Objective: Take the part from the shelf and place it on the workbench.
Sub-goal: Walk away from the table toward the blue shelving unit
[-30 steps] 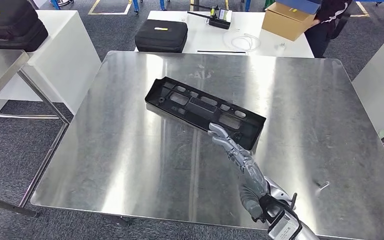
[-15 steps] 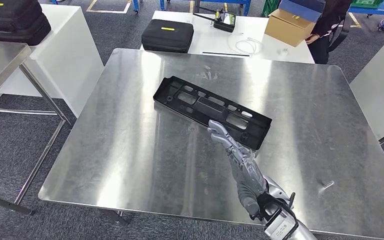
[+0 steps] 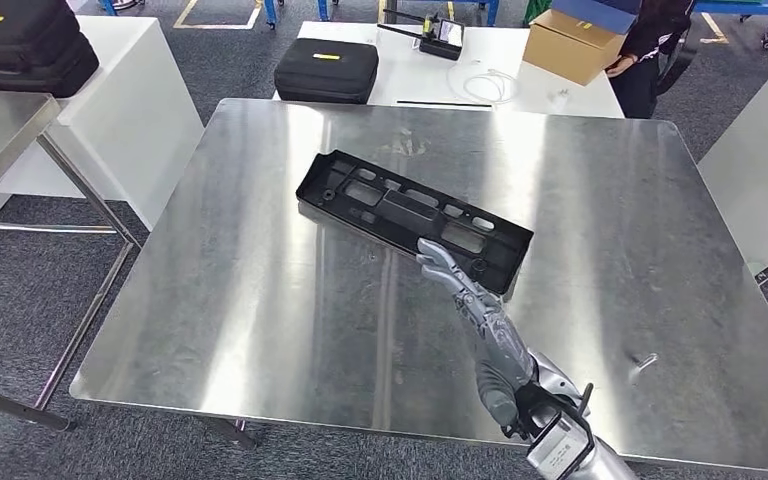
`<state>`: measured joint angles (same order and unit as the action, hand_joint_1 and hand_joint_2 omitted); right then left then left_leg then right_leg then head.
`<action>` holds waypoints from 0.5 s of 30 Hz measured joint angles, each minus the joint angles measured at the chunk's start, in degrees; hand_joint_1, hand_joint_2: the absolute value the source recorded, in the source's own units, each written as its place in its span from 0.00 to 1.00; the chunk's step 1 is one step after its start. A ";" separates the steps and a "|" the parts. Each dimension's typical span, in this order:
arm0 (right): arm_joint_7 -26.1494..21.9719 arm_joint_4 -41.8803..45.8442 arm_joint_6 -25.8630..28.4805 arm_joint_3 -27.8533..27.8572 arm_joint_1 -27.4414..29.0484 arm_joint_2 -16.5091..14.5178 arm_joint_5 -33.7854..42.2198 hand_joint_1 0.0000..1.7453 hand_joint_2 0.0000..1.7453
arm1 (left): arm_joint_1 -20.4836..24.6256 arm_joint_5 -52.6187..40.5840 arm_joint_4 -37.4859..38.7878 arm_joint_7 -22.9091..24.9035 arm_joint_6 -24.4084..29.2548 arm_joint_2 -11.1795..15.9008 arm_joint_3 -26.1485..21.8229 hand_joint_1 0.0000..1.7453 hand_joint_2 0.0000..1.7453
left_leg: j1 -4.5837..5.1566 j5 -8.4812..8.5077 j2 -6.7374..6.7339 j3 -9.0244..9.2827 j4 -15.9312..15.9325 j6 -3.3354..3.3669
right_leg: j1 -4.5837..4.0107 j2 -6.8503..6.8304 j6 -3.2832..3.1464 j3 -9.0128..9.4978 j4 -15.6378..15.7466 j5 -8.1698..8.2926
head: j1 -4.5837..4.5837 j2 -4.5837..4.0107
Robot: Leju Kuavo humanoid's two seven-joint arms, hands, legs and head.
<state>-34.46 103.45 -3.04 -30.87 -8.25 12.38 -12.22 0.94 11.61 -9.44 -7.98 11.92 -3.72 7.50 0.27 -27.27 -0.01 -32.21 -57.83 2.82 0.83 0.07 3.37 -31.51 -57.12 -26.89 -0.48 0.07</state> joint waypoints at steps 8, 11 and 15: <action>-0.01 -0.39 -0.07 -0.01 -0.01 -0.05 -0.10 0.00 0.00 | 0.03 0.10 0.00 -0.02 0.13 0.00 0.00 0.00 0.00 | -1.43 -3.30 0.23 0.23 -4.50 -2.37 | 0.61 -0.19 -1.80 -1.56 -0.11 1.80 | -0.14 0.00; -0.26 -0.45 -0.07 0.03 -0.09 -0.05 -0.18 0.00 0.00 | 0.12 0.10 0.00 -0.02 0.17 -0.10 0.00 0.00 0.00 | -1.00 -2.14 0.51 2.14 -0.11 -1.72 | 0.29 -0.14 -0.64 -1.95 -0.15 2.38 | -0.01 0.00; -0.72 -0.57 -0.04 0.10 -0.08 -0.04 -0.28 0.00 0.00 | 0.14 0.15 0.01 -0.02 0.25 -0.08 -0.01 0.00 0.00 | -0.83 -0.43 0.21 0.94 0.34 0.43 | 0.43 -0.09 0.17 -3.87 -2.74 0.56 | 0.10 0.00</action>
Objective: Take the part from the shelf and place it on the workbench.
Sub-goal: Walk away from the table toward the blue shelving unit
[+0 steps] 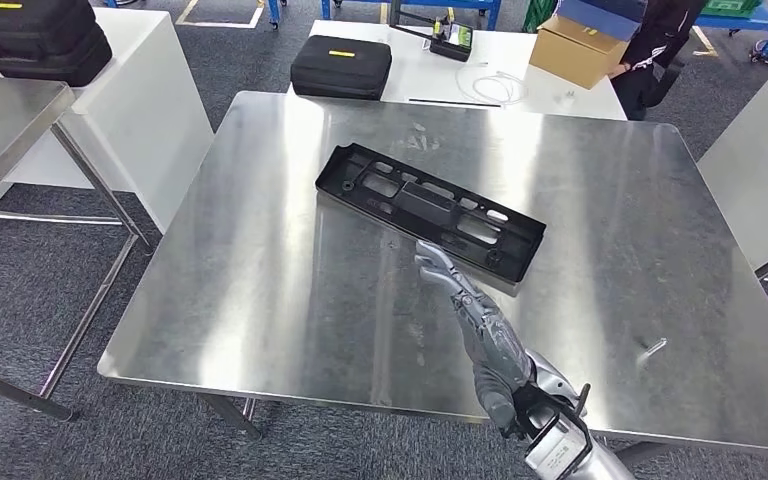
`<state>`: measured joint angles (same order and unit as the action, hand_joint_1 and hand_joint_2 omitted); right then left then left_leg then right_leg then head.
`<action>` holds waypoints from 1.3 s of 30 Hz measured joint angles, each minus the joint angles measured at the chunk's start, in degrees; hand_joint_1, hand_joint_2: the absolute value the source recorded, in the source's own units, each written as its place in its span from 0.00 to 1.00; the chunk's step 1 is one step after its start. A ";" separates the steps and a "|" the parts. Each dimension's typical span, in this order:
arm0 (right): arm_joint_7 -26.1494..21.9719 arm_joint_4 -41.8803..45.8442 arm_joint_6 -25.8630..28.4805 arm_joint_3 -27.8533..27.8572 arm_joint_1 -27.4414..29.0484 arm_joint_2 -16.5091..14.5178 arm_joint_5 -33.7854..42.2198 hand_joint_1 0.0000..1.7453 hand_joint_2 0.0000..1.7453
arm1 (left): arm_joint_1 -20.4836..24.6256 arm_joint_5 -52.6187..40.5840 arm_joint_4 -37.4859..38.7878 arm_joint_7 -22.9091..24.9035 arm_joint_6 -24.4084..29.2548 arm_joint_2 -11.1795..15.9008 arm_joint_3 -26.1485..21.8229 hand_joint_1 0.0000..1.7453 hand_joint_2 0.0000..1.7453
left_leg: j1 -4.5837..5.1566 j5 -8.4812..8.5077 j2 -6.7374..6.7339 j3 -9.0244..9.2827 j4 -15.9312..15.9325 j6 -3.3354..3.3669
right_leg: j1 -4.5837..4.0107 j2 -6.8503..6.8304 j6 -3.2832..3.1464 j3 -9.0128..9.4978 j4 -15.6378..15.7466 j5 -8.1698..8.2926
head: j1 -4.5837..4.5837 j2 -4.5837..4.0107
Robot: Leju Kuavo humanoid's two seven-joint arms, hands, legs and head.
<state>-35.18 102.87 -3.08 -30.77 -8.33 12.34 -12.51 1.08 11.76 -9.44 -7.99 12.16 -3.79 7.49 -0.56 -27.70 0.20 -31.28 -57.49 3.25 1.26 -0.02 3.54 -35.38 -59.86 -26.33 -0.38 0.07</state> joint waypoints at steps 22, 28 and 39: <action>0.00 -0.93 0.07 0.09 -0.78 -0.91 -0.13 0.00 0.00 | -0.04 0.13 -0.01 0.54 1.03 -0.35 0.01 0.00 0.00 | -0.61 -4.60 -0.06 -4.36 -11.54 -3.50 | 0.19 -0.27 -2.32 3.55 3.40 0.60 | -0.09 0.00; 0.47 -0.82 0.95 1.48 0.38 -0.80 0.54 0.00 0.00 | 0.05 0.00 -0.01 0.58 0.66 -0.22 0.01 0.00 0.00 | -0.25 -1.78 0.46 1.19 -1.06 -1.78 | -0.05 -0.20 -0.09 1.66 2.32 1.95 | 0.01 0.00; 0.09 -1.09 1.20 4.00 2.10 -0.32 1.55 0.00 0.00 | 0.08 0.00 -0.01 0.72 0.69 -0.15 -0.01 0.00 0.00 | 0.48 4.04 -0.23 -5.30 -0.82 0.14 | -0.32 -0.02 0.66 6.44 -1.80 -4.80 | 0.16 0.00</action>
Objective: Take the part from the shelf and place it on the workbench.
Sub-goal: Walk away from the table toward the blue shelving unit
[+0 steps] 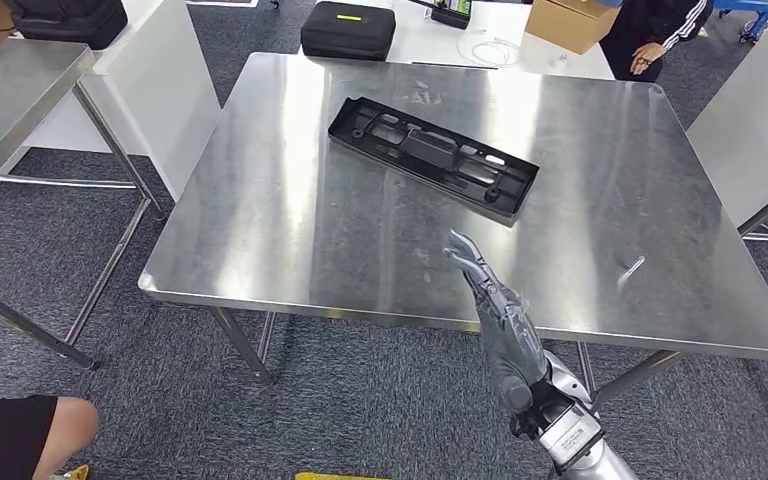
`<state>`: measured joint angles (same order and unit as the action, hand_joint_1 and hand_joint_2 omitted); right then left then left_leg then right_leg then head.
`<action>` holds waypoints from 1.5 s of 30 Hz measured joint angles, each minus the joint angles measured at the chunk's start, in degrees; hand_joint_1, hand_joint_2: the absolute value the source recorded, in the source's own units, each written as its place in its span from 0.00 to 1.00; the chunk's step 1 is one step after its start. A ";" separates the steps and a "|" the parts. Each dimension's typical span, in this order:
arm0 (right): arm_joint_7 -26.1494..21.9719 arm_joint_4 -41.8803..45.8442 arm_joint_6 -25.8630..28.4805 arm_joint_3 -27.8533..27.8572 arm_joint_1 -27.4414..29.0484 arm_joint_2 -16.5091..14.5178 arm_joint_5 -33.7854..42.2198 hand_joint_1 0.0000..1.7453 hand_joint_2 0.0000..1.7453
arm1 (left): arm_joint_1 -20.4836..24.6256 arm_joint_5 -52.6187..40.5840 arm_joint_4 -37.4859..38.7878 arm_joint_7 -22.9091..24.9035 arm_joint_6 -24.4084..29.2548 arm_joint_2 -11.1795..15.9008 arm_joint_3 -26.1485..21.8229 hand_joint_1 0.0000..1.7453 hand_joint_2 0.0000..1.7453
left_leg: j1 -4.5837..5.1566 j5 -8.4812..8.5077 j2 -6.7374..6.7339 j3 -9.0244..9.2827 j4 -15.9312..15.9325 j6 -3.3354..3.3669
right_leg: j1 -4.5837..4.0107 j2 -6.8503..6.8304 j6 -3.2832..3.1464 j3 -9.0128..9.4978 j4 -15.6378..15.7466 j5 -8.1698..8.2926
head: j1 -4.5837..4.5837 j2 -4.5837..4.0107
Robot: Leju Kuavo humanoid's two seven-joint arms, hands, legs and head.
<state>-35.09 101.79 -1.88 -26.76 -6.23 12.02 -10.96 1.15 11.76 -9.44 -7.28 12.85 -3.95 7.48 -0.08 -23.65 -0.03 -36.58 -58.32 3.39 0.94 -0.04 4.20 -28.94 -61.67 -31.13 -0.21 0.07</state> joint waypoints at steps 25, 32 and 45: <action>0.02 -6.71 1.78 4.94 2.58 -2.03 8.62 0.00 0.00 | 0.87 0.48 -0.02 0.46 2.30 -1.25 -0.22 0.00 0.00 | -0.71 -3.27 0.10 3.11 -0.37 0.14 | 0.32 -0.20 -1.21 -10.46 -9.06 -1.72 | 0.23 0.00; -0.27 -16.66 3.80 8.54 3.78 -3.56 10.34 0.00 0.00 | 0.59 0.48 -0.01 2.52 3.21 -0.69 -0.22 0.00 0.00 | -0.35 0.38 0.16 -0.20 -0.40 -0.94 | -0.27 -0.16 -0.54 2.07 3.99 0.44 | 0.18 0.00; 1.96 -27.89 6.84 10.93 2.18 -5.82 11.85 0.00 0.00 | 0.31 0.83 0.04 3.14 3.53 0.42 -0.43 0.00 0.00 | -1.01 -6.53 0.19 2.66 -8.20 -3.49 | -0.02 -0.40 -3.05 -3.83 4.84 6.00 | 0.10 0.00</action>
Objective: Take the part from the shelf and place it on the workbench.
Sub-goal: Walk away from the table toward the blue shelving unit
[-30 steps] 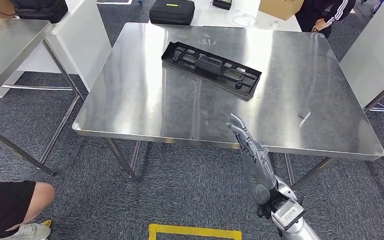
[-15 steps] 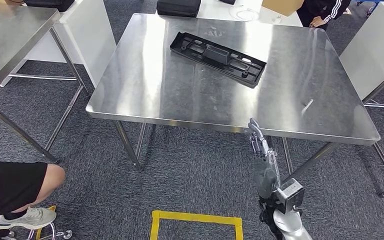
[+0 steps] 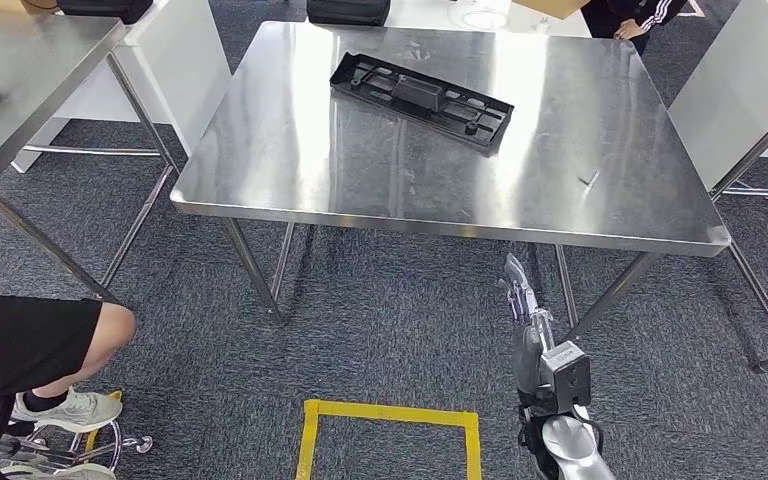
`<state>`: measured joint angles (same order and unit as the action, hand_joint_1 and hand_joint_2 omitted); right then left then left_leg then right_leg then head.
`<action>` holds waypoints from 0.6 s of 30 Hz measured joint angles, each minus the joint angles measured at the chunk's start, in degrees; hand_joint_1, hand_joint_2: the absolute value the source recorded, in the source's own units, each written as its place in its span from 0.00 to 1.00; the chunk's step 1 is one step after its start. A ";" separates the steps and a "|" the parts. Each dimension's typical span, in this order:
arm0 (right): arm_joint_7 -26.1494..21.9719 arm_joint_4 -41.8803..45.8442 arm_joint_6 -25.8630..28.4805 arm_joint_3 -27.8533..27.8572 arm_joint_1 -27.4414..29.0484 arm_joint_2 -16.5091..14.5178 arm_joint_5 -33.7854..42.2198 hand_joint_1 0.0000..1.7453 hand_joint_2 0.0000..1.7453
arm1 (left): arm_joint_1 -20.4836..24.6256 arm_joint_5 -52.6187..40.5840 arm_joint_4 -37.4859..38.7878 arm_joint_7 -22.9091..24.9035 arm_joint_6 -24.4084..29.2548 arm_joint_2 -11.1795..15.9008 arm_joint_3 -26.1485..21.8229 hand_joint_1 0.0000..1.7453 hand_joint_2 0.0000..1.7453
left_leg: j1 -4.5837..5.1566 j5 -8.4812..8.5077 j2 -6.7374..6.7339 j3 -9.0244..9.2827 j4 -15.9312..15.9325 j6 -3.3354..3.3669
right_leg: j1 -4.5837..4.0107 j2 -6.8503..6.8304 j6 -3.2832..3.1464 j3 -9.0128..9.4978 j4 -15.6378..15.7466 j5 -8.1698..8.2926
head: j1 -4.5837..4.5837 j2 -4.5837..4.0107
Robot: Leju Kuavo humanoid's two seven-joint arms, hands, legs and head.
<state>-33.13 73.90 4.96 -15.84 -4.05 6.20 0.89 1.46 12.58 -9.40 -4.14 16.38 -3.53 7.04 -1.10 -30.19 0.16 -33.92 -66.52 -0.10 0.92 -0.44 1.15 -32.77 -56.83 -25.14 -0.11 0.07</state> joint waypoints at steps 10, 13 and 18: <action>12.17 -41.10 7.37 5.28 -9.72 -4.16 -1.75 0.00 0.00 | 0.87 0.86 -0.02 3.63 3.86 0.37 -0.45 0.00 0.00 | 0.45 3.92 -0.02 1.26 8.97 3.68 | -0.15 0.20 1.56 -5.70 -11.14 -6.50 | 0.36 0.00; 25.27 -49.29 8.03 5.46 -8.89 -4.88 -3.35 0.00 0.00 | 0.78 1.00 -0.02 4.40 5.70 -0.02 -0.59 0.00 0.00 | 0.52 5.49 0.09 -0.87 8.84 3.52 | -0.14 0.22 2.48 -5.28 -16.57 -7.89 | 0.37 0.00; 39.69 -56.86 9.10 3.60 -7.60 -5.47 -10.78 0.00 0.00 | 0.91 1.45 -0.04 4.60 8.09 -0.76 -0.92 0.00 0.00 | 0.78 7.53 -0.22 -2.43 8.78 2.13 | -0.50 0.35 2.54 6.92 0.71 -5.44 | 0.31 0.00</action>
<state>6.56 17.03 14.06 -12.24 -11.65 0.73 -9.89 2.37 14.04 -9.44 0.46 24.47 -4.29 6.12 -0.32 -22.66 -0.06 -36.35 -57.74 2.03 0.42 -0.09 3.69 -25.85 -56.11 -30.57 0.20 0.07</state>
